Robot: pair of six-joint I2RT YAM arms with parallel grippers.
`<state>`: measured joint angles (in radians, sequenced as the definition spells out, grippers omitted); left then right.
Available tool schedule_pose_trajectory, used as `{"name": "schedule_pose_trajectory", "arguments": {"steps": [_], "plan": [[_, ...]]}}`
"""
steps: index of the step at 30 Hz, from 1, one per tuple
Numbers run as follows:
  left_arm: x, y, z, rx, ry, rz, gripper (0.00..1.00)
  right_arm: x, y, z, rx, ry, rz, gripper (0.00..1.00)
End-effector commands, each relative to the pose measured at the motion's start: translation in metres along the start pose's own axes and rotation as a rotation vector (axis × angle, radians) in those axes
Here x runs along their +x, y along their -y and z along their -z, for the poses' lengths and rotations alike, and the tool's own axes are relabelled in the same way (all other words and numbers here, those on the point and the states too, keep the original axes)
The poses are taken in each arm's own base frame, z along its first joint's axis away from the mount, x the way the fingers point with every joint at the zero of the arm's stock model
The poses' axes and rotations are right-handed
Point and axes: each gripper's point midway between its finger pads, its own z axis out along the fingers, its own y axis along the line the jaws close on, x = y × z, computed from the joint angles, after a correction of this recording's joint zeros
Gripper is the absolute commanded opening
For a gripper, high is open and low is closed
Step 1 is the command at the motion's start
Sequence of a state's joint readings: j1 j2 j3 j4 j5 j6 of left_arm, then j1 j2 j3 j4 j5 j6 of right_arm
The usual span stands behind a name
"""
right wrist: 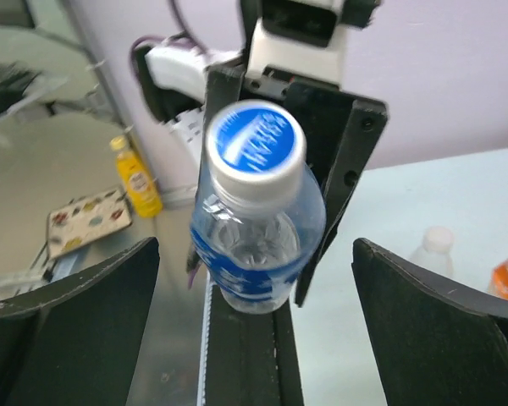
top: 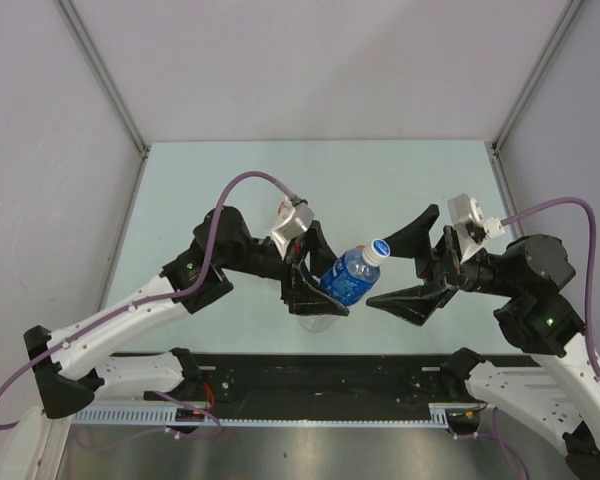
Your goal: Fold the napkin into a case and place the utensils inside
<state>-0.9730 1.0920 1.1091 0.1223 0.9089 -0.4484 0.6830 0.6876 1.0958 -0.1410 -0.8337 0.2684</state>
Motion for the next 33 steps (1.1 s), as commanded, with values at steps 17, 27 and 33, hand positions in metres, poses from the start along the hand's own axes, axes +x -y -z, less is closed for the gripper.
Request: {"name": "schedule_pose_trajectory", "arguments": {"steps": [17, 27, 33], "plan": [[-0.013, -0.119, 0.059, -0.931, 0.106, -0.212, 0.0, -0.055, 0.078, 0.028, 0.554, 0.341, -0.29, 0.97], [0.0, -0.127, 0.055, -1.085, 0.057, -0.308, 0.0, -0.041, 0.108, 0.023, 0.659, 0.347, -0.404, 0.9], [0.002, -0.128, 0.053, -1.14, 0.058, -0.341, 0.0, -0.035, 0.115, 0.018, 0.692, 0.343, -0.429, 0.83]]}}
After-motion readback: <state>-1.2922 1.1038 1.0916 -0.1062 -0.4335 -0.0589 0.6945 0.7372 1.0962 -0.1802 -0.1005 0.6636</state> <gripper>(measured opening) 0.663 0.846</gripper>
